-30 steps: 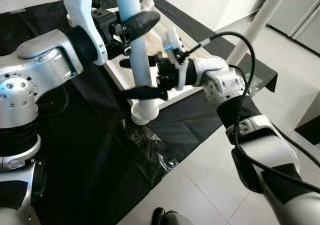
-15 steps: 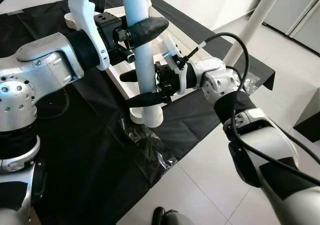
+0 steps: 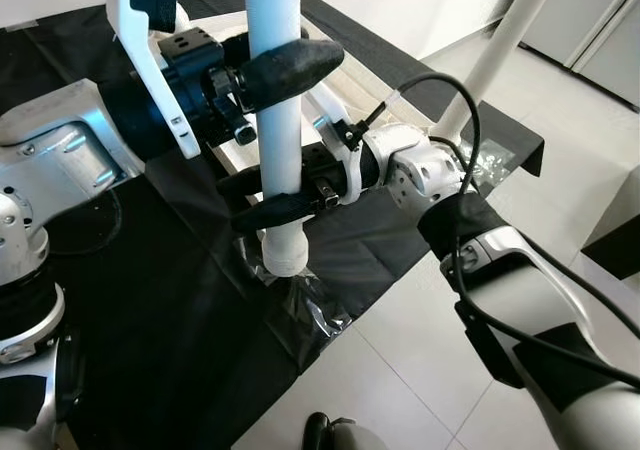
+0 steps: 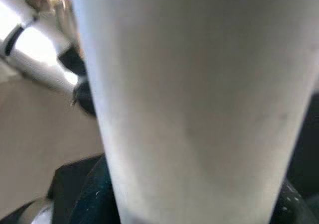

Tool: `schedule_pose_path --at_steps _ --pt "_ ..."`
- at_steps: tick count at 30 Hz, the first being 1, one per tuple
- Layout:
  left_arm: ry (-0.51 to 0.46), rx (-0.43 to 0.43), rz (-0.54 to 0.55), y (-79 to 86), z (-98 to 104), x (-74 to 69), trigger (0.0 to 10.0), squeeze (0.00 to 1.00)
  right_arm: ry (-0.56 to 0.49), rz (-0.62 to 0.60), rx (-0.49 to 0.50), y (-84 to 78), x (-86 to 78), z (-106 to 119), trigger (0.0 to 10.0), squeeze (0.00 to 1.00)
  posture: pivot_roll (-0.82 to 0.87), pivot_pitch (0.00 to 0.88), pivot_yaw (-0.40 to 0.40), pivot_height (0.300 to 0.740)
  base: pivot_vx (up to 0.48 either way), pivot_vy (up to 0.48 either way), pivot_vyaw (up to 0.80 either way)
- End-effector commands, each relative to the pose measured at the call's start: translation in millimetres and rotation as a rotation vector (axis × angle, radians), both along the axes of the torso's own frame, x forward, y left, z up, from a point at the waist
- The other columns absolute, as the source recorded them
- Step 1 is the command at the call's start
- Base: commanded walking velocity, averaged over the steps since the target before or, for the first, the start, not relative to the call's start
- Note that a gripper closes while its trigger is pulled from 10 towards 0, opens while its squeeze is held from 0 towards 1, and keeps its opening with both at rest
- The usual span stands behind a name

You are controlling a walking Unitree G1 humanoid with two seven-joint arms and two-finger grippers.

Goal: Building children table

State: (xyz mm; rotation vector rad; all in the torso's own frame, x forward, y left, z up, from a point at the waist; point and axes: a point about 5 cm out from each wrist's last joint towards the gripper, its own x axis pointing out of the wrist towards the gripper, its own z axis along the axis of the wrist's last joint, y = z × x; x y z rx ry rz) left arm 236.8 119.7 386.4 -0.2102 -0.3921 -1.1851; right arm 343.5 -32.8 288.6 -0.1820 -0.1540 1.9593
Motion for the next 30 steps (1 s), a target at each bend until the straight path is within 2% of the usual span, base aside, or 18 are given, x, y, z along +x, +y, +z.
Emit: schedule_pose_path --at_steps 1,4,8,10,11,12,13,16,19,20,23,24,25,26,27,28,29,30 --pt "-0.092 0.041 -0.178 -18.7 5 -21.4 10.0 1.00 0.022 0.011 -0.029 5.1 -0.9 -8 0.0 0.00 0.03 0.197 -0.146 0.740 0.000 0.000 0.00" --pt "-0.085 -0.002 -0.127 -10.6 8 -18.3 10.0 1.00 0.008 -0.017 0.005 4.5 3.4 -2 0.0 0.00 0.03 0.202 -0.150 0.740 0.000 0.000 0.00" --pt "-0.064 -0.063 0.108 24.3 10 -3.5 10.0 1.00 0.007 -0.140 0.087 -6.5 16.3 14 0.0 0.00 0.03 0.226 -0.157 0.740 0.000 0.000 0.00" --pt "-0.055 -0.056 0.181 33.8 9 2.1 10.0 1.00 0.007 -0.174 0.106 -9.6 18.5 18 0.0 0.00 0.03 0.228 -0.158 0.740 0.000 0.000 0.00" --pt "-0.055 -0.056 0.181 33.8 9 2.1 10.0 1.00 0.007 -0.174 0.106 -9.6 18.5 18 0.0 0.00 0.03 0.228 -0.158 0.740 0.000 0.000 0.00" --pt "-0.021 -0.026 0.354 54.8 -2 11.1 10.0 1.00 0.003 -0.250 0.141 -14.2 23.1 24 0.0 0.00 0.03 0.242 -0.164 0.740 0.000 0.000 0.00" --pt "-0.021 -0.026 0.354 54.8 -2 11.1 10.0 1.00 0.003 -0.250 0.141 -14.2 23.1 24 0.0 0.00 0.03 0.242 -0.164 0.740 0.000 0.000 0.00" --pt "0.013 0.024 0.526 77.4 -15 15.4 10.0 1.00 -0.004 -0.315 0.168 -18.1 27.2 29 0.0 0.00 0.03 0.251 -0.165 0.740 0.000 0.000 0.00" --pt "0.021 0.036 0.558 82.3 -19 15.4 10.0 1.00 -0.006 -0.321 0.170 -18.8 27.7 30 0.0 0.00 0.03 0.253 -0.166 0.740 0.000 0.000 0.00" --pt "0.068 0.138 0.777 108.3 -44 18.2 10.0 1.00 -0.011 -0.319 0.160 -20.0 28.3 29 0.0 0.00 0.03 0.282 -0.172 0.740 0.000 0.000 0.00" --pt "0.068 0.138 0.777 108.3 -44 18.2 10.0 1.00 -0.011 -0.319 0.160 -20.0 28.3 29 0.0 0.00 0.03 0.282 -0.172 0.740 0.000 0.000 0.00" --pt "0.104 0.240 0.942 128.4 -67 14.9 10.0 1.00 -0.010 -0.312 0.155 -20.3 28.4 27 0.0 0.00 0.03 0.294 -0.172 0.740 0.000 0.000 0.00" --pt "0.149 0.341 1.108 143.7 -97 7.2 10.0 0.67 0.002 -0.290 0.154 -17.5 27.4 25 0.0 0.00 0.03 0.312 -0.176 0.740 0.000 0.000 0.00" --pt "0.149 0.341 1.108 143.7 -97 7.2 10.0 0.67 0.002 -0.290 0.154 -17.5 27.4 25 0.0 0.00 0.03 0.312 -0.176 0.740 0.000 0.000 0.00" --pt "0.172 0.406 1.204 151.8 -115 -0.6 10.0 0.67 0.010 -0.276 0.155 -15.3 26.6 23 0.0 0.00 0.03 0.312 -0.176 0.740 0.000 0.000 0.00" --pt "0.213 0.407 1.271 150.5 -132 -9.1 10.0 0.00 0.018 -0.243 0.148 -12.0 24.4 20 10.0 0.00 0.04 0.335 -0.181 0.740 0.000 0.000 0.00" --pt "0.213 0.407 1.271 150.5 -132 -9.1 10.0 0.00 0.018 -0.243 0.148 -12.0 24.4 20 10.0 0.00 0.04 0.335 -0.181 0.740 0.000 0.000 0.00" --pt "0.246 0.386 1.326 146.6 -145 -17.1 10.0 0.00 0.027 -0.212 0.141 -8.6 22.4 17 10.0 0.00 0.04 0.345 -0.186 0.740 0.000 0.000 0.00"
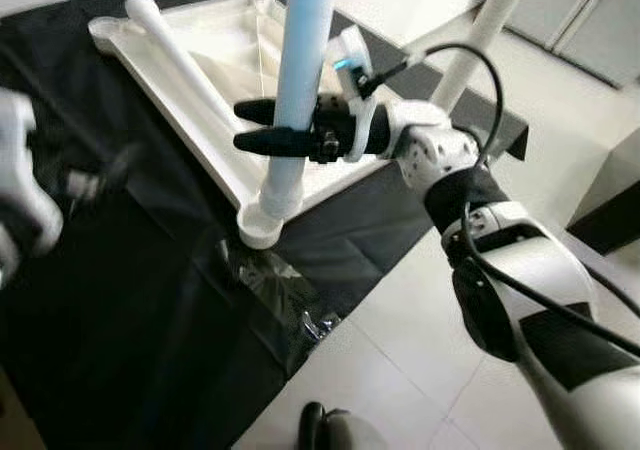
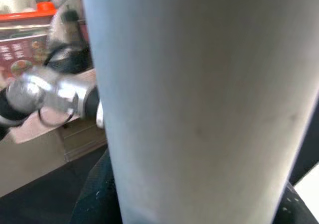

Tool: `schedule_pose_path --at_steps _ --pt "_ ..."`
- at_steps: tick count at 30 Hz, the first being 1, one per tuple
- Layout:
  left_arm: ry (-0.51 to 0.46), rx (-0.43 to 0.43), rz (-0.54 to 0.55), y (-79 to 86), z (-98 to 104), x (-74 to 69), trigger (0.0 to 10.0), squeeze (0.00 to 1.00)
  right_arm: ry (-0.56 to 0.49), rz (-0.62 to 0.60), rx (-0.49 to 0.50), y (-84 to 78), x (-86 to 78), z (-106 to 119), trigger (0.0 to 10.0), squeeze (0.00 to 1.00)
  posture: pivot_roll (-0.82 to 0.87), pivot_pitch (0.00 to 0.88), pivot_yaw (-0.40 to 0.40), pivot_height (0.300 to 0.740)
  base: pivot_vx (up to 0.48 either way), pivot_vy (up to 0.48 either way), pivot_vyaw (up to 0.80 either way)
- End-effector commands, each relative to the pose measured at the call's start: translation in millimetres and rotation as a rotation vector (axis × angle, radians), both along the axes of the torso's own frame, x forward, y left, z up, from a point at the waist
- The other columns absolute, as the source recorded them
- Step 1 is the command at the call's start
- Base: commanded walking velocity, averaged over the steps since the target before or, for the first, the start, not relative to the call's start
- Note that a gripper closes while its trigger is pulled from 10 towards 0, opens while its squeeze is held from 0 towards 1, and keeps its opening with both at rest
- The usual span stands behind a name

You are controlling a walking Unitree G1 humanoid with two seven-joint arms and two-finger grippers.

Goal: Building children table

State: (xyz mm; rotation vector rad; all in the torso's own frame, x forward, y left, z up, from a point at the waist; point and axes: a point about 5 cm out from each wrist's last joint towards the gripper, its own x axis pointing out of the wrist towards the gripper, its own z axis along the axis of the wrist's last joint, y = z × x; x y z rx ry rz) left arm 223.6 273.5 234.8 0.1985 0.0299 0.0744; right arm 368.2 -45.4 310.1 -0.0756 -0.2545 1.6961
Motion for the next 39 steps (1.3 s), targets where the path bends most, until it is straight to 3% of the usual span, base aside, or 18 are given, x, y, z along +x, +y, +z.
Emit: schedule_pose_path --at_steps 1,2,3,5,7,12,24,34,38,39 --pt "-0.053 0.023 0.048 -10.5 0 -9.3 10.0 0.00 0.009 0.053 -0.014 5.8 -3.6 -6 10.0 0.00 0.04 0.349 -0.187 0.740 0.000 0.000 0.00" --pt "-0.053 0.023 0.048 -10.5 0 -9.3 10.0 0.00 0.009 0.053 -0.014 5.8 -3.6 -6 10.0 0.00 0.04 0.349 -0.187 0.740 0.000 0.000 0.00" --pt "-0.080 -0.011 0.146 -13.9 -10 -20.7 10.0 0.00 0.013 0.057 -0.012 9.9 -4.3 -8 10.0 0.00 0.04 0.372 -0.197 0.740 0.000 0.000 0.00" --pt "-0.087 -0.016 0.168 -14.2 -11 -23.3 10.0 0.00 0.012 0.055 -0.010 10.6 -4.2 -8 10.0 0.00 0.04 0.372 -0.197 0.740 0.000 0.000 0.00" --pt "-0.127 -0.077 0.233 -14.1 -12 -31.1 10.0 0.00 0.014 0.053 -0.005 13.6 -4.3 -7 10.0 0.00 0.05 0.391 -0.204 0.740 0.000 0.000 0.00" --pt "-0.183 -0.057 0.286 -19.6 -11 -44.4 10.0 0.00 -0.037 0.067 -0.049 21.0 -6.3 -9 10.0 0.00 0.06 0.423 -0.215 0.740 0.000 0.000 0.00" --pt "-0.175 -0.091 0.290 -28.7 -17 -51.1 10.0 0.00 -0.080 0.074 -0.075 27.3 -8.0 -7 10.0 0.00 0.06 0.446 -0.227 0.740 0.000 0.000 0.00" --pt "-0.183 -0.121 0.316 -31.2 -21 -56.6 10.0 0.00 -0.084 0.098 -0.127 26.5 -9.3 -20 10.0 0.00 0.05 0.445 -0.226 0.740 0.000 0.000 0.00" --pt "-0.181 -0.119 0.315 -32.0 -22 -55.9 10.0 0.00 -0.090 0.120 -0.163 24.0 -10.3 -26 10.0 0.00 0.05 0.442 -0.223 0.740 0.000 0.000 0.00" --pt "-0.177 -0.116 0.308 -32.9 -23 -54.7 10.0 0.00 -0.117 0.110 -0.249 11.9 -8.4 -30 10.0 0.00 0.05 0.430 -0.215 0.740 0.000 0.000 0.00"
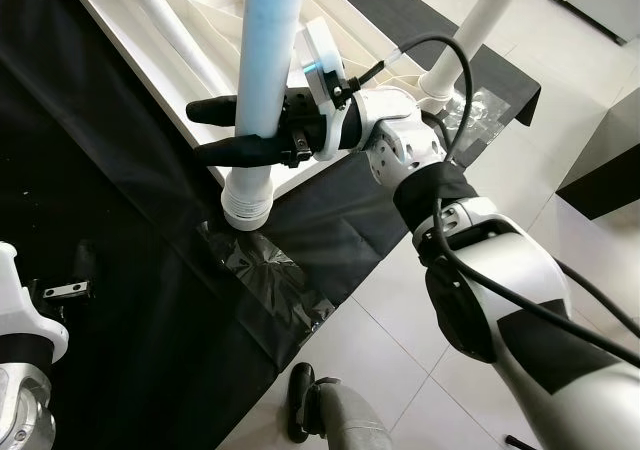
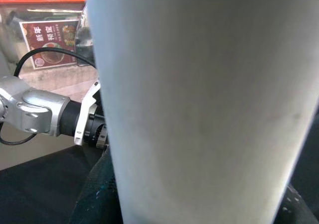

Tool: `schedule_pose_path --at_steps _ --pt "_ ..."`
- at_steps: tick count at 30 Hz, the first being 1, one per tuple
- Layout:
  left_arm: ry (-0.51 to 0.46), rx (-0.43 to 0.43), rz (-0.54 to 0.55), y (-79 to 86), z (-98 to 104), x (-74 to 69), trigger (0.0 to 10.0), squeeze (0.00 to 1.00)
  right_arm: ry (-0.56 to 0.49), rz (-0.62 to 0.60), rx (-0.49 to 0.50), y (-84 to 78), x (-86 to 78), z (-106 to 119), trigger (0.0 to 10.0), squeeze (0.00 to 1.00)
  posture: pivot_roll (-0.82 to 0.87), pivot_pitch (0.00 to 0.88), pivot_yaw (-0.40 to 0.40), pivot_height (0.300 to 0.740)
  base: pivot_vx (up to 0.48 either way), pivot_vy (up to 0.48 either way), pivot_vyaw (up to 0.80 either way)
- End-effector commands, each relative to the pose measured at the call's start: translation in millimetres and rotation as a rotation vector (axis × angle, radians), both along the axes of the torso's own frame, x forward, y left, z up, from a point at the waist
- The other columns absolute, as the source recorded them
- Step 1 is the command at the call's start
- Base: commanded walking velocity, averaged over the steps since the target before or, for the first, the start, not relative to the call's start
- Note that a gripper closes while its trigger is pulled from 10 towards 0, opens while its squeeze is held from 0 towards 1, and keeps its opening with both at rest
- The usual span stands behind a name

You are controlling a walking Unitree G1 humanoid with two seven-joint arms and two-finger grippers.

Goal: Building children table

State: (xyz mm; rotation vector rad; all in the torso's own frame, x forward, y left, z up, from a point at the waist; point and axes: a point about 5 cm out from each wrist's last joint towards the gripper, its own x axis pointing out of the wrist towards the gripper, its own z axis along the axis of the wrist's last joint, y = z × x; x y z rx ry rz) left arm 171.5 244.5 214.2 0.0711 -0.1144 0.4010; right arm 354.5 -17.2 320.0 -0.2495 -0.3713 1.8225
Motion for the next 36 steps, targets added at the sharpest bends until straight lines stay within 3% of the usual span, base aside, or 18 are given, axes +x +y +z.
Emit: schedule_pose_path --at_steps 1,2,7,8,11,20,29,36 --pt "0.002 -0.002 -0.005 -3.9 -2 -2.6 10.0 0.00 0.053 -0.037 -0.212 -16.3 5.3 -40 10.0 0.00 0.05 0.430 -0.215 0.740 0.000 0.000 0.00" --pt "0.005 0.000 -0.011 -4.8 -3 -1.5 10.0 0.00 0.031 -0.052 -0.275 -26.3 6.9 -42 10.0 0.00 0.05 0.430 -0.215 0.740 0.000 0.000 0.00" --pt "0.007 0.000 -0.016 -5.3 -3 -0.4 10.0 0.00 0.025 -0.071 -0.319 -35.1 8.9 -42 10.0 0.00 0.05 0.422 -0.213 0.740 0.000 0.000 0.00" --pt "0.007 -0.001 -0.019 -5.3 -4 0.6 10.0 0.00 0.017 -0.097 -0.346 -44.2 11.2 -39 10.0 0.00 0.05 0.421 -0.213 0.740 0.000 0.000 0.00" --pt "0.007 -0.001 -0.019 -5.3 -4 0.6 10.0 0.00 0.017 -0.097 -0.346 -44.2 11.2 -39 10.0 0.00 0.05 0.421 -0.213 0.740 0.000 0.000 0.00" --pt "0.001 -0.007 -0.019 -3.3 -5 4.3 10.0 0.00 0.031 -0.165 -0.389 -68.0 15.6 -34 10.0 0.00 0.05 0.410 -0.208 0.740 0.000 0.000 0.00" --pt "0.003 -0.001 -0.027 -1.8 -7 7.5 10.0 0.00 0.067 -0.236 -0.425 -103.7 15.1 -28 10.0 0.00 0.04 0.401 -0.198 0.740 0.000 0.000 0.00" --pt "0.005 0.004 -0.034 -0.5 -8 10.7 10.0 0.00 0.034 -0.255 -0.407 -107.8 16.3 -28 10.0 0.00 0.04 0.392 -0.185 0.740 0.000 0.000 0.00"
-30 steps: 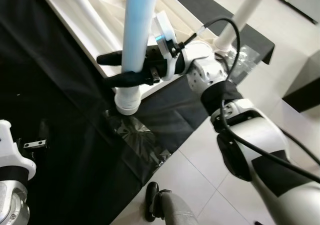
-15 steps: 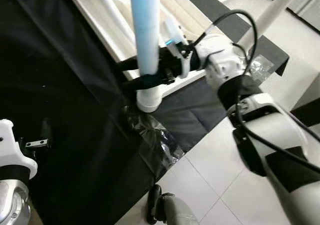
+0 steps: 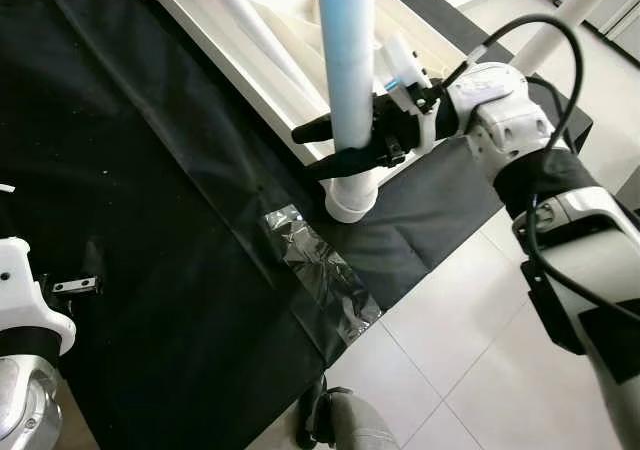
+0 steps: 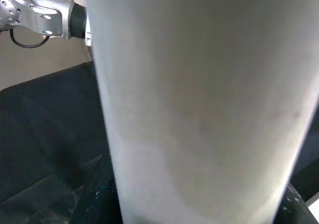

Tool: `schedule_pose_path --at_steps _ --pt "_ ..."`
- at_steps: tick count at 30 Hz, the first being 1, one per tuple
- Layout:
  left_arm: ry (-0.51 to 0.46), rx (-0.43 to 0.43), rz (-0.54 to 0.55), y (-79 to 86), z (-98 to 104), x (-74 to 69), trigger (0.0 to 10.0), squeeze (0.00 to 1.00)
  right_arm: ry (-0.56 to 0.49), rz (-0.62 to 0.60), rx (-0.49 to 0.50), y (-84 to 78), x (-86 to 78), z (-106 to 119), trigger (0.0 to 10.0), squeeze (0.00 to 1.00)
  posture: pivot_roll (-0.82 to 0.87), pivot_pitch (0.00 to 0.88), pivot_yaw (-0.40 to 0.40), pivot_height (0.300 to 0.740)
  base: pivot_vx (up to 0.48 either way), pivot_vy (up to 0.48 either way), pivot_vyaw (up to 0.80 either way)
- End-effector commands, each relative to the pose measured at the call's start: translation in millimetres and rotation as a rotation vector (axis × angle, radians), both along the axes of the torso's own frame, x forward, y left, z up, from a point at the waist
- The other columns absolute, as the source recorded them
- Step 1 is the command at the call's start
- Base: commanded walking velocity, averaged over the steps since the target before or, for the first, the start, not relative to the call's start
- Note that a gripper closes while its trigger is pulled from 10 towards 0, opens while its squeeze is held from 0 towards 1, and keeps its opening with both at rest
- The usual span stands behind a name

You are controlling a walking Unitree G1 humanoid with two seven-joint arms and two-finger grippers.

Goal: Building children table

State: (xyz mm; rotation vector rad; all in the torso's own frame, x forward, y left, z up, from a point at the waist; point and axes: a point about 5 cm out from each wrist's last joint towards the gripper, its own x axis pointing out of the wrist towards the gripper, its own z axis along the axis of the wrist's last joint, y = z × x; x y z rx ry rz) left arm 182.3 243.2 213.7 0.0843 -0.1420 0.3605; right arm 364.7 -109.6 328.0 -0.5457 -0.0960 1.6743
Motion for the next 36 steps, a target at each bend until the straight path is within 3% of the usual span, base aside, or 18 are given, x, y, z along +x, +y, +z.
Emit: schedule_pose_path --at_steps 1,7,10,11,12,14,17,22,28,36 --pt "0.027 -0.016 0.007 0.8 -8 -0.1 10.0 0.00 0.095 -0.075 -0.080 -15.3 6.0 -36 10.0 0.00 0.04 0.392 -0.185 0.740 0.000 0.000 0.00" --pt "0.027 -0.013 0.002 0.4 -8 1.7 10.0 0.00 0.029 -0.103 -0.003 -7.1 10.1 -34 10.0 0.00 0.04 0.388 -0.181 0.740 0.000 0.000 0.00" --pt "0.026 -0.011 0.000 0.6 -9 3.0 10.0 0.00 -0.010 -0.126 0.090 -0.5 11.0 -32 10.0 0.00 0.03 0.383 -0.181 0.740 0.000 0.000 0.00" --pt "0.025 -0.011 -0.002 0.5 -9 3.9 10.0 0.00 0.010 -0.107 0.155 1.9 8.9 -32 10.0 0.00 0.03 0.383 -0.180 0.740 0.000 0.000 0.00" --pt "0.025 -0.011 -0.002 0.5 -9 3.9 10.0 0.00 0.010 -0.107 0.155 1.9 8.9 -32 10.0 0.00 0.03 0.383 -0.180 0.740 0.000 0.000 0.00" --pt "0.022 -0.012 -0.007 0.4 -9 5.8 10.0 0.00 0.104 0.006 0.219 0.2 -1.8 -40 10.0 0.00 0.03 0.382 -0.176 0.740 0.000 0.000 0.00" --pt "0.022 -0.012 -0.008 0.4 -9 6.0 10.0 0.00 0.111 0.015 0.218 -0.3 -2.6 -41 10.0 0.00 0.03 0.382 -0.176 0.740 0.000 0.000 0.00" --pt "0.025 -0.014 -0.014 1.1 -10 7.9 10.0 0.00 0.233 0.008 0.348 -18.5 -4.9 -41 10.0 0.00 0.02 0.379 -0.170 0.740 0.000 0.000 0.00" --pt "0.027 -0.014 -0.017 1.4 -11 8.7 10.0 0.00 0.238 -0.028 0.330 -24.9 -3.7 -49 10.0 0.00 0.02 0.376 -0.166 0.740 0.000 0.000 0.00" --pt "0.033 -0.009 -0.028 0.9 -12 10.5 10.0 0.00 0.230 -0.058 0.183 -32.5 -8.0 -66 10.0 0.00 0.02 0.371 -0.164 0.740 0.000 0.000 0.00"
